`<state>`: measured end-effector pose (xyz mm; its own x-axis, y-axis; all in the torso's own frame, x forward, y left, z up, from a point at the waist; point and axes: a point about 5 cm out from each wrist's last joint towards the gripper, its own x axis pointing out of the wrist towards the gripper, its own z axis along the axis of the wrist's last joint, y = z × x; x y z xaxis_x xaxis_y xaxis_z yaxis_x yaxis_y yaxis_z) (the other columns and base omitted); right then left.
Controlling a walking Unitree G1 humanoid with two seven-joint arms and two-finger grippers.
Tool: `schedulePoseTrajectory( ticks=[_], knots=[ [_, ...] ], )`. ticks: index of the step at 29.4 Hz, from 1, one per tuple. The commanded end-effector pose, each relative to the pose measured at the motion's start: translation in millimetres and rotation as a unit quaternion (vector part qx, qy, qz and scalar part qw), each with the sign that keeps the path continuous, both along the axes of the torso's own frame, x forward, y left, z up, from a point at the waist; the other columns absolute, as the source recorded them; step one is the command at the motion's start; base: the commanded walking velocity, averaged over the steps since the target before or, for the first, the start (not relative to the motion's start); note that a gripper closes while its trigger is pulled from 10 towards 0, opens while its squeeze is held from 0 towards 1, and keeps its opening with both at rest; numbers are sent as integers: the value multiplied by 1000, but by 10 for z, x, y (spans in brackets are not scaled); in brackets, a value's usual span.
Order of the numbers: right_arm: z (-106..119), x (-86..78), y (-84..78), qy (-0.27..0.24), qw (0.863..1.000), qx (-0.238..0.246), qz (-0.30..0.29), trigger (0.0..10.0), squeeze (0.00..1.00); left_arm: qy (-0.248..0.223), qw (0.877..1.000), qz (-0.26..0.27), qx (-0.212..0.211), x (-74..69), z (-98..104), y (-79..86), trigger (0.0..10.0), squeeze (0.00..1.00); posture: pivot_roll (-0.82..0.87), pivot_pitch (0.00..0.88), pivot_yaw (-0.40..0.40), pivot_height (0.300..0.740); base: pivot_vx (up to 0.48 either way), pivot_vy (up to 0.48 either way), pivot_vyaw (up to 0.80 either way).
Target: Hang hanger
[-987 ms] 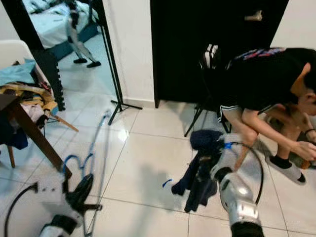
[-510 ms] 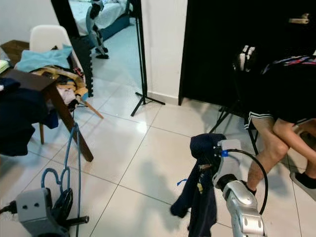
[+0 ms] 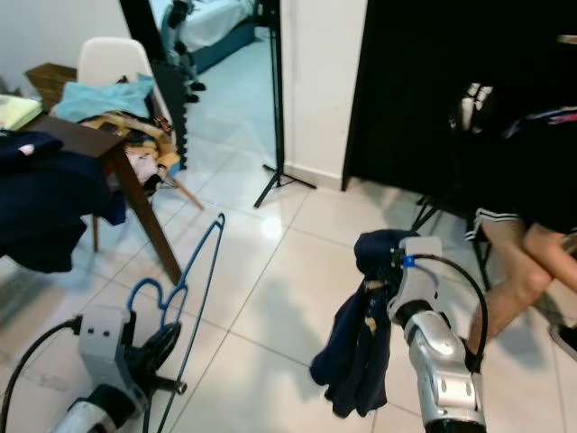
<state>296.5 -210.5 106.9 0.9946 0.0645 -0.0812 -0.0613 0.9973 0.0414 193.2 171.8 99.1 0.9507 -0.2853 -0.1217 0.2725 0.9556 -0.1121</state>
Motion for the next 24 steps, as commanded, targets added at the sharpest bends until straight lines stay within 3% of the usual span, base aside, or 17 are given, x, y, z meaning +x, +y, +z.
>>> schedulePoseTrajectory(
  ticks=[1,3,8,11,12,14,17,21,24],
  knots=[
    [45,-20,-65,-12,1000,6,-22,10000,0,11,1000,-14,7,33,-25,25,10000,0,-22,86,-22,740,0,0,0],
    [56,-56,-95,-14,1000,2,-24,10000,0,8,1000,-11,11,60,-13,43,10000,0,-25,86,-21,740,0,0,0],
    [51,-345,-234,0,999,-37,9,10000,0,0,999,33,24,119,20,193,10000,0,-57,99,6,740,0,0,0],
    [84,-410,-303,2,999,-48,15,10000,0,-1,998,48,32,122,21,237,10000,0,-61,100,9,740,0,0,0],
    [118,-441,-299,-1,999,-48,22,10000,0,-3,997,56,51,123,24,272,10000,0,-64,103,16,740,0,0,0],
    [166,-501,-219,-5,999,-38,38,10000,0,-7,994,77,81,124,19,346,10000,0,-65,103,18,740,0,0,0],
    [181,-537,-120,-8,998,-32,53,10000,0,-6,992,92,84,117,16,379,10000,0,-71,107,22,740,0,0,0],
    [143,-514,91,-17,998,-22,54,10000,0,-7,990,122,66,48,22,354,10000,0,-55,112,15,740,0,0,0],
    [106,-455,128,-16,999,-21,39,10000,0,-6,990,133,50,9,24,329,10000,0,-46,113,5,740,0,0,0]
  ],
)
